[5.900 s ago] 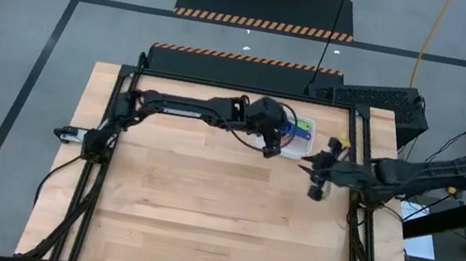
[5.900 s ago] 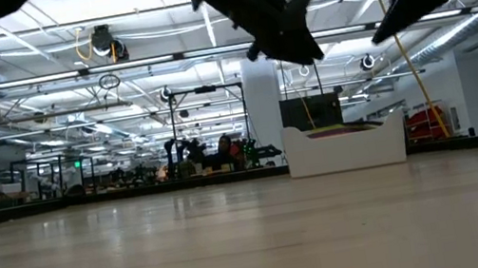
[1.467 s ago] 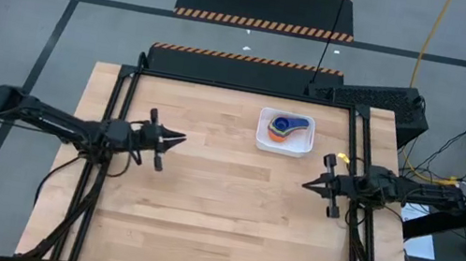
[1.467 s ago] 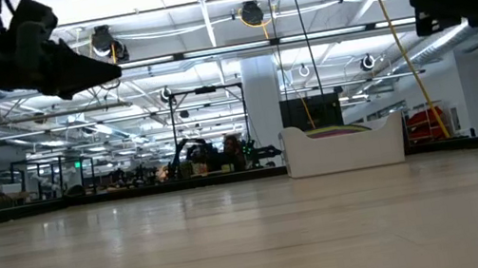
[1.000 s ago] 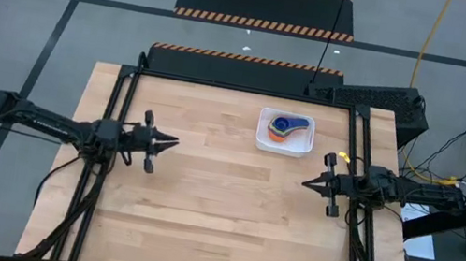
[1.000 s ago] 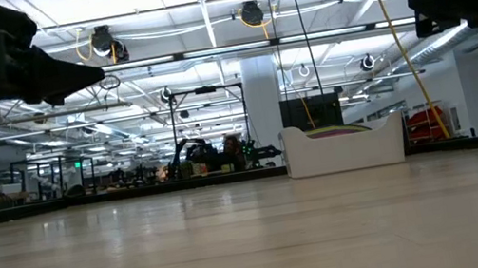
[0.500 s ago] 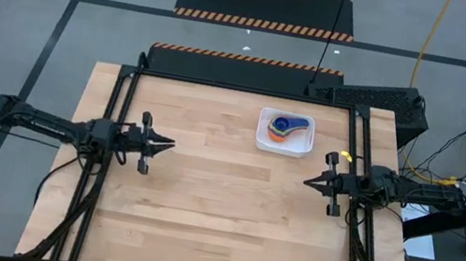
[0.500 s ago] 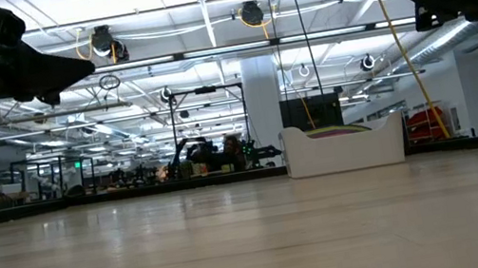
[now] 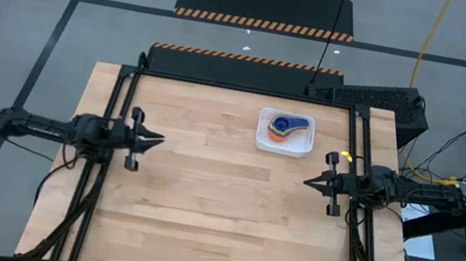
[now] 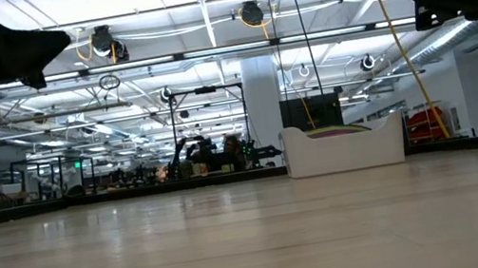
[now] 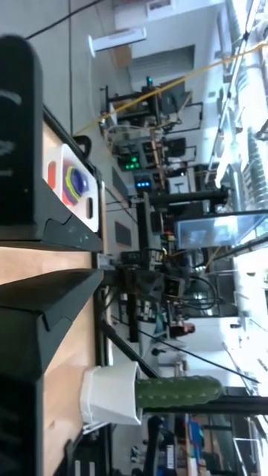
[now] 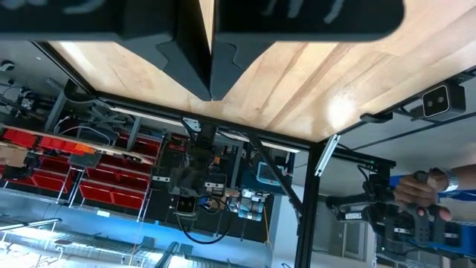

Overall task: Nest measuring cups in basket
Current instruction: Return to Home Position

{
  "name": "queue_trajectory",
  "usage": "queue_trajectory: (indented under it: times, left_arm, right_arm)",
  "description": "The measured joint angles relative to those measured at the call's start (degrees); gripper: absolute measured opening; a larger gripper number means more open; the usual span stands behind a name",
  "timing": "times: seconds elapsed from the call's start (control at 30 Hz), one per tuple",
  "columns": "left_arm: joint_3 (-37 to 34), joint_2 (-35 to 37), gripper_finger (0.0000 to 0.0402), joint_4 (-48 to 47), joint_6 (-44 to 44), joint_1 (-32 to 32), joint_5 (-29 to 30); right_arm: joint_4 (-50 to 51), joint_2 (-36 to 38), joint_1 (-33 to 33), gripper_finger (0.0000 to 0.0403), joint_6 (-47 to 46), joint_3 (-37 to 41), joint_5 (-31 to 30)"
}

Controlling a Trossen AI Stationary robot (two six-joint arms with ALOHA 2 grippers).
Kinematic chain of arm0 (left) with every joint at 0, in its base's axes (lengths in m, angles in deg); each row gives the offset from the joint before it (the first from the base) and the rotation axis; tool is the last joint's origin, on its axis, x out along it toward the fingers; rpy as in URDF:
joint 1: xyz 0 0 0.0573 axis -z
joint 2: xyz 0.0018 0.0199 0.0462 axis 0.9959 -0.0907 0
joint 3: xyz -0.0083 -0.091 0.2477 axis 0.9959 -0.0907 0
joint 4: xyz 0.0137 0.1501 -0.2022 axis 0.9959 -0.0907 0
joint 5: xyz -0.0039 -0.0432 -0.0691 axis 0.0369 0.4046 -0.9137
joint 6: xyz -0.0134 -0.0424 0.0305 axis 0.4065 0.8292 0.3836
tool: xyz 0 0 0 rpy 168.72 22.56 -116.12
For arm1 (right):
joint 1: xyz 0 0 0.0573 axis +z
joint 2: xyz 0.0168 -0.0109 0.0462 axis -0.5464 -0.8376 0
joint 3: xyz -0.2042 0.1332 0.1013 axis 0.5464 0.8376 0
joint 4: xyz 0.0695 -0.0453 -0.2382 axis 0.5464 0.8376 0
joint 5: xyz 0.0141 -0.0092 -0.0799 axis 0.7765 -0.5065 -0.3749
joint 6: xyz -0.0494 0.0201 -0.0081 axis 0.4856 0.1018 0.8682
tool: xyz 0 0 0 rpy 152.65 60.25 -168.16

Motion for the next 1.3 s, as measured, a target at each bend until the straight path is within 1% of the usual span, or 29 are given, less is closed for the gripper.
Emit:
queue_trajectory:
  times: [0.2, 0.57, 0.8, 1.0, 1.3]
  left_arm:
    - [0.0, 6.8, 0.0051, -7.64, 1.02, 0.0, -0.11]
    - [0.06, 6.65, 0.0051, -15.97, 3.42, 0.0, -0.52]
    - [0.11, 6.34, 0.0051, -16.63, 4.92, 0.0, -3.39]
    - [0.11, 6.34, 0.0051, -16.55, 3.35, 0.0, -3.36]
    - [0.0, 6.34, 0.0051, -15.37, 3.58, 0.0, -3.3]
  right_arm:
    - [-0.02, 0.0, 0.0, 0.0, 0.0, 0.0, 0.0]
    - [-0.06, 0.0, 0.0, 0.0, 0.0, 0.0, -0.02]
    - [-0.04, 0.0, 0.0, 0.0, 0.0, 0.0, -0.02]
    - [-0.04, 0.0, 0.0, 0.0, 0.0, 0.0, -0.02]
    - [-0.04, 0.0, 0.0, 0.0, 0.0, 0.0, -0.02]
